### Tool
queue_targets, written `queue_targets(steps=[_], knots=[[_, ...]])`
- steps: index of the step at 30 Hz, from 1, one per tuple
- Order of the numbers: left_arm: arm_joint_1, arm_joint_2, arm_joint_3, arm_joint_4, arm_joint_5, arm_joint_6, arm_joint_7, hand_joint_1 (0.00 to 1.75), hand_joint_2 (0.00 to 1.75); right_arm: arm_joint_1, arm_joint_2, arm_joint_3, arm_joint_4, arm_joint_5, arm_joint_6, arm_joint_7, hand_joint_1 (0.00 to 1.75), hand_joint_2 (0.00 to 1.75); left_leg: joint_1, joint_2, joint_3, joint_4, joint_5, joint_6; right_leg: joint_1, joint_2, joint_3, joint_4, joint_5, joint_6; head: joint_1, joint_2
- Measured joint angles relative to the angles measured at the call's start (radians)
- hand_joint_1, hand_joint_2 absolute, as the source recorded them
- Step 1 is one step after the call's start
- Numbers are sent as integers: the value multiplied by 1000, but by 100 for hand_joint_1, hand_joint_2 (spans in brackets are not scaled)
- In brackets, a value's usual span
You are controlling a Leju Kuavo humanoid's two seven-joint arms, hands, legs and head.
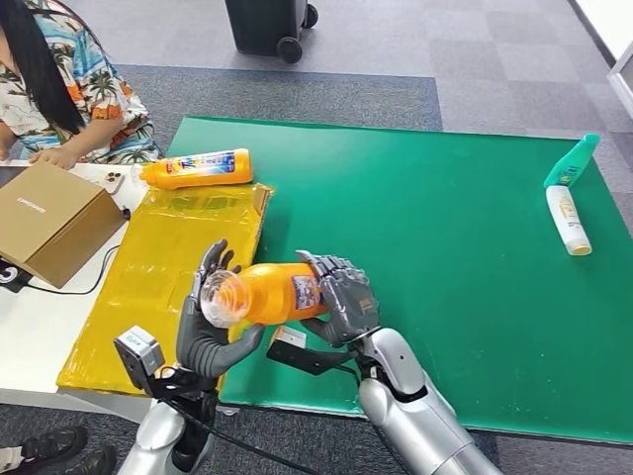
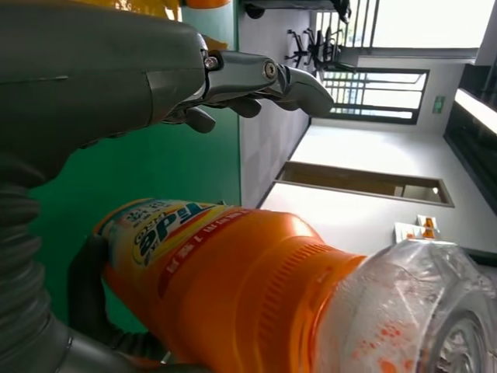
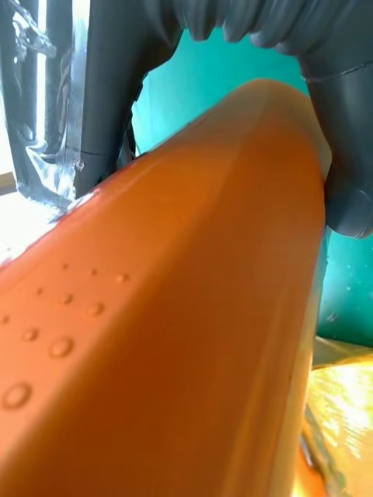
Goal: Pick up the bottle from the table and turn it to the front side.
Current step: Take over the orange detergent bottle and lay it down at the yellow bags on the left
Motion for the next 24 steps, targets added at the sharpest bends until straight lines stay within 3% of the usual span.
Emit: queue_targets(steps=[9,10,13,14,24], knots=[[6,0,0,0,-2,-4,0,0,175,17,-4,48,12,14,30,-15,175,175,0,0,0,0,0,0,0,0,0,0,0,0,0,0],[6,0,0,0,-3,-4,0,8,175,21,-6,55,12,17,33,-17,175,175,0,0,0,0,0,0,0,0,0,0,0,0,0,0],[8,0,0,0,-5,-3,0,139,175,37,-13,71,12,24,30,-19,175,175,0,0,0,0,0,0,0,0,0,0,0,0,0,0],[9,0,0,0,-5,-3,0,175,175,42,-16,74,12,24,27,-19,175,175,0,0,0,0,0,0,0,0,0,0,0,0,0,0],[16,-1,0,0,-2,-8,-5,175,175,73,-45,84,-9,21,16,-18,175,175,0,0,0,0,0,0,0,0,-1,0,0,0,0,0]])
